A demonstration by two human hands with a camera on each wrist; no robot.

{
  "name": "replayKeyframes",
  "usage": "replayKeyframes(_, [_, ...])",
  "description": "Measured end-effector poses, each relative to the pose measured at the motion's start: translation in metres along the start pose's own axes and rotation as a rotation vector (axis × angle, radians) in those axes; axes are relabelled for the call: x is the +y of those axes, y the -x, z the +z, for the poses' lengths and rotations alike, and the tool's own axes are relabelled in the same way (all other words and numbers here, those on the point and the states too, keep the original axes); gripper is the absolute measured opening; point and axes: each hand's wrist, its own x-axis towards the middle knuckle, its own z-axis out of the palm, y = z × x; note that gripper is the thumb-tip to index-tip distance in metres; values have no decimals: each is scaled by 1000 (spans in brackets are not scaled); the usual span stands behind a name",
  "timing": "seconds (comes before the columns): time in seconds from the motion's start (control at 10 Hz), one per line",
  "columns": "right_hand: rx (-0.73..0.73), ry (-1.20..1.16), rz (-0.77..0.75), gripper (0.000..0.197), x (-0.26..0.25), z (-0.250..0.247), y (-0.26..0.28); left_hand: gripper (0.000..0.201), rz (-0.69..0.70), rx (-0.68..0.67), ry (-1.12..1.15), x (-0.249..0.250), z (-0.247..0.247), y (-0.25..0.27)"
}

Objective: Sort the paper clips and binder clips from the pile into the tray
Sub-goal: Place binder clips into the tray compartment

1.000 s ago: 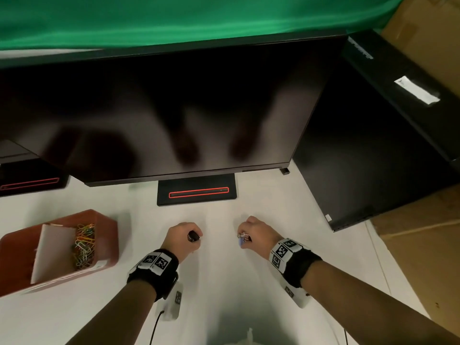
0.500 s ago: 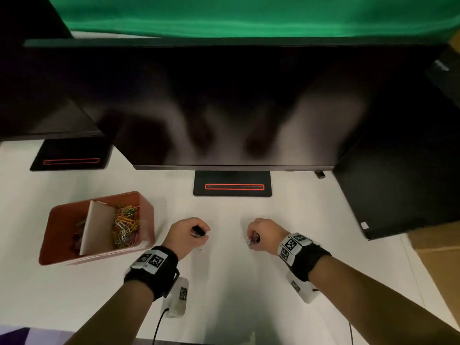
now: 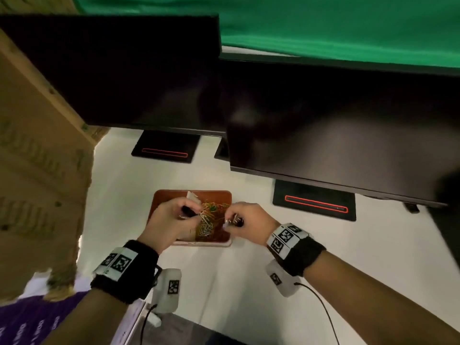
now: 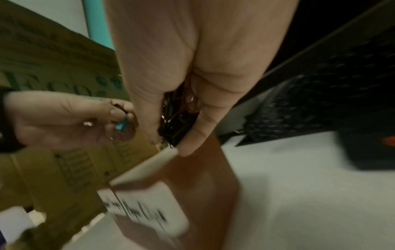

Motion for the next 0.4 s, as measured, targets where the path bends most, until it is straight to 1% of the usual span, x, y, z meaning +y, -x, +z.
replayKeyframes(0.1, [60, -48, -43, 14, -47, 13, -40, 13, -39, 123, 73, -2, -32, -7])
replayKeyframes(0.2, [64, -180, 44, 23, -79, 32, -69, 19, -174, 62, 244, -11, -50, -17])
replayKeyframes(0.3, [-42, -261, 190, 55, -97, 51, -86, 68, -373, -93, 472, -15, -61, -23])
replayKeyframes(0.4, [-100, -429, 271, 62, -103, 53, -93, 90, -439, -97, 463, -11, -73, -23])
